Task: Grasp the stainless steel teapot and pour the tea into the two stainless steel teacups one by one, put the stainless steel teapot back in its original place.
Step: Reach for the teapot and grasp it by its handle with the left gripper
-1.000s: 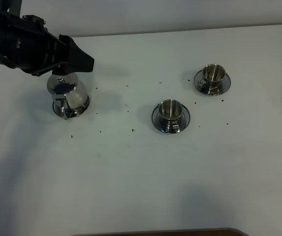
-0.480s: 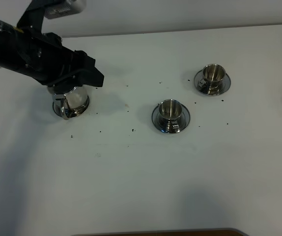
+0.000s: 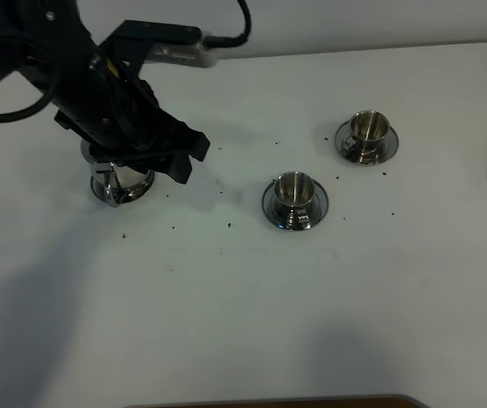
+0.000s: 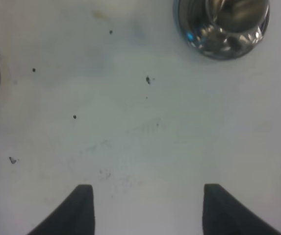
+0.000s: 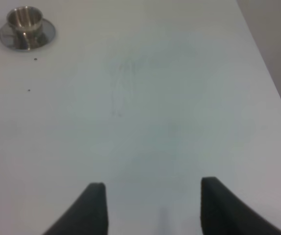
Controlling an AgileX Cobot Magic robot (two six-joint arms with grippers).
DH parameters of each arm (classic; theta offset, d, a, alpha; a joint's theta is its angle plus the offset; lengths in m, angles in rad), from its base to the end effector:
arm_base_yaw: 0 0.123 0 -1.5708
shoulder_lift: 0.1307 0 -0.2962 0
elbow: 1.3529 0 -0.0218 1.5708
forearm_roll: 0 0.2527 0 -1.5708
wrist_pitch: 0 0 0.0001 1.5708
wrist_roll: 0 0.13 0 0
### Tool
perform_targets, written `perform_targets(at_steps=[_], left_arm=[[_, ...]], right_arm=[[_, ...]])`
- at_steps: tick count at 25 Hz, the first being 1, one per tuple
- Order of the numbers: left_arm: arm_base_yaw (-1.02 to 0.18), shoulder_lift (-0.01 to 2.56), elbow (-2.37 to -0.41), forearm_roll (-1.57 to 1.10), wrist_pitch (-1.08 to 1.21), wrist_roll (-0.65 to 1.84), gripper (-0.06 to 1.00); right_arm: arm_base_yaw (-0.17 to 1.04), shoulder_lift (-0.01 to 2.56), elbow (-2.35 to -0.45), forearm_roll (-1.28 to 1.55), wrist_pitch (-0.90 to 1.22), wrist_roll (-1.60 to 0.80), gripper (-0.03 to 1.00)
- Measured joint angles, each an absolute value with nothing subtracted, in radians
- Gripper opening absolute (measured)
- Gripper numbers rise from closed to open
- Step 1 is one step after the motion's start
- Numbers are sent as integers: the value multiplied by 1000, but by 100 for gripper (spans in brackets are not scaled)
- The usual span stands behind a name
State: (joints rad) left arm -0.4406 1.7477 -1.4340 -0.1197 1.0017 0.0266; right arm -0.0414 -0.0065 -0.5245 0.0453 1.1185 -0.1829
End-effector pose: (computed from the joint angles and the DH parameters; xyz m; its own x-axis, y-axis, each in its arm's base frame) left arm 0.3423 -0.1758 0.2481 -0.8677 0.3672 -0.3351 0.4224 0.9000 -0.1075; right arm 0.0135 0.0047 0.2616 -0.4735 -0.1428 -0.8692 -0.0722 0.9897 -0.1232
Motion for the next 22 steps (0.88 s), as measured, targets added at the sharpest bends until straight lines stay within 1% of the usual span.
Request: perform_targets(at_steps=[5,11,17,22], left_arm=[[-450,1803,-1444,-54,1014,-14,54],[-448,1816,-1444,73,1038,-196,54],[-378,1817,-1436,76,1085,-230,54],[-313,1818,-1352,79,1021,-245,54]], right_arm=[[-41,-7,-524,45,1119,-183,43],[-41,-7,-524,45,1119,-183,43],[-41,-7,-524,45,1119,-183,43],[-41,-7,-524,45,1119,-183,43]])
